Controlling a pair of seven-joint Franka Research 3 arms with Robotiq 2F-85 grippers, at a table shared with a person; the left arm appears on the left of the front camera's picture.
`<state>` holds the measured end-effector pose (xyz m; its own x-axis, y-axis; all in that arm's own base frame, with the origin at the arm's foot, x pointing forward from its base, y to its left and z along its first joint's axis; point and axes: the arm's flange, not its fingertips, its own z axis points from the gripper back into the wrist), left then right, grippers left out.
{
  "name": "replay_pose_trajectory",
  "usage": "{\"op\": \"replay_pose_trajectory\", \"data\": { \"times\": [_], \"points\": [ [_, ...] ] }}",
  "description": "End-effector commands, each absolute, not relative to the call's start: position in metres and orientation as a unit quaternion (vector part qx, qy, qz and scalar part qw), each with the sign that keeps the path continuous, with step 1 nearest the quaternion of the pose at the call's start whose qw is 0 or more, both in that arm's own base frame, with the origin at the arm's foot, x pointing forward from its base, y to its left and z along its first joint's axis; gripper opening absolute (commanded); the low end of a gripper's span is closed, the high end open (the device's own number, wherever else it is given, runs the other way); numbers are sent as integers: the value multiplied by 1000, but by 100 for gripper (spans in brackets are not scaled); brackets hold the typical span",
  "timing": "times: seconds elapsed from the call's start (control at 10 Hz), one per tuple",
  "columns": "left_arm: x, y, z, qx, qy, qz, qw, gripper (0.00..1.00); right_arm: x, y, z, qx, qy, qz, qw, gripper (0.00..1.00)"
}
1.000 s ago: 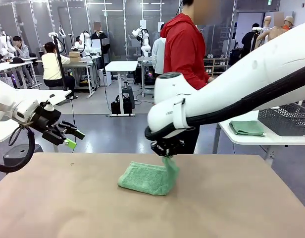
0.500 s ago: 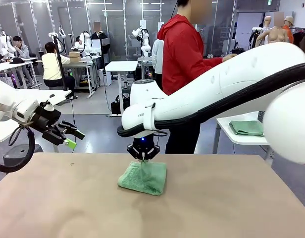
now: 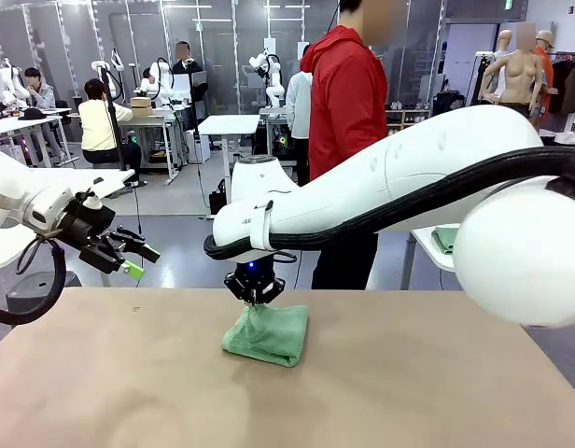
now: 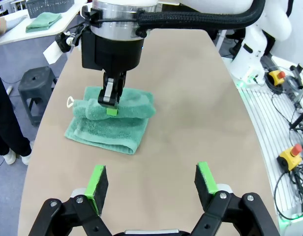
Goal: Fold the towels and place them in the basket.
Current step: When a person lays out a Towel with hook on the table, fold it in half twice.
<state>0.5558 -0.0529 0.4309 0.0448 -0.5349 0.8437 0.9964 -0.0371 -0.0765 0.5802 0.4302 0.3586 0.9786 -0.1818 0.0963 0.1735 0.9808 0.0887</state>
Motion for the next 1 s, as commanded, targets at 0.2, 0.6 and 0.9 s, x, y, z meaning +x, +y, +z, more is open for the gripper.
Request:
{"op": "replay_pose_trajectory", "data": {
  "times": [0.2, 0.6, 0.9],
  "points": [
    [556, -53, 432, -366, -306, -623, 620, 89, 580, 442, 348, 48, -99, -135, 985, 26],
    [556, -53, 432, -366, -306, -623, 620, 89, 576, 435, 350, 75, -138, -182, 971, 66],
    [556, -53, 432, -366, -306, -623, 620, 89, 556, 406, 365, 67, -97, -149, 982, 86]
  ]
}}
